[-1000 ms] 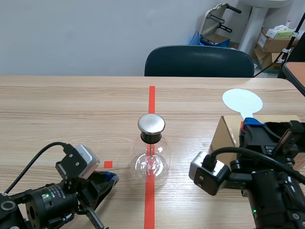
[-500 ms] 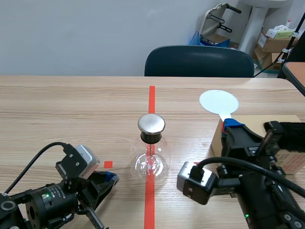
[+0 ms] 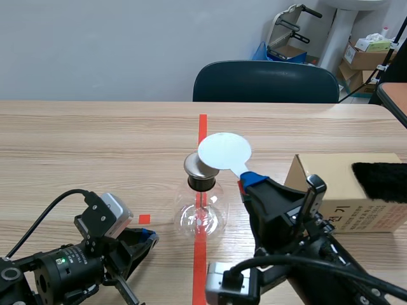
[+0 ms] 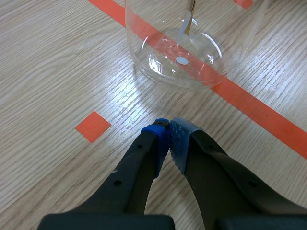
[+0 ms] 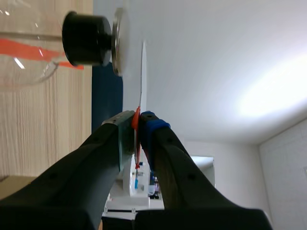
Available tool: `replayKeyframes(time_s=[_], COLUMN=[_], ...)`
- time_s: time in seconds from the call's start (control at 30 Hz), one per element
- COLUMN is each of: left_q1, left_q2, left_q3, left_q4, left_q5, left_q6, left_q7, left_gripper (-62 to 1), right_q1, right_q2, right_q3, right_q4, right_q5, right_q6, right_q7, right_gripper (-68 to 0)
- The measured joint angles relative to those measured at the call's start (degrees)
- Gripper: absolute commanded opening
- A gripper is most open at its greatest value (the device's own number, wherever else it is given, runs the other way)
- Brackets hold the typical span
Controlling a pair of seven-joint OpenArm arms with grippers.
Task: Do the electroscope experiment
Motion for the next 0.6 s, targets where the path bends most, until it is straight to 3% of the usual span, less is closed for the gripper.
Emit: replayKeyframes(time_s=[0.2,0.6], left_q1=[0.00,0.00], left_q2=[0.00,0.00], left_q3=[0.00,0.00], left_q4=[0.00,0.00], left_q5=[0.00,0.00], left_q6=[0.00,0.00], left_q7=[0.00,0.00], left_gripper=[-58.8,-58.8], right_q1=[0.00,0.00], right_q2=[0.00,0.00], right_q3=[0.00,0.00], right_q4=[0.00,0.00], right_q5=[0.00,0.00], right_q6=[0.00,0.00], right_q7=[3.52,3.67], right_gripper=[-66.7,-66.7])
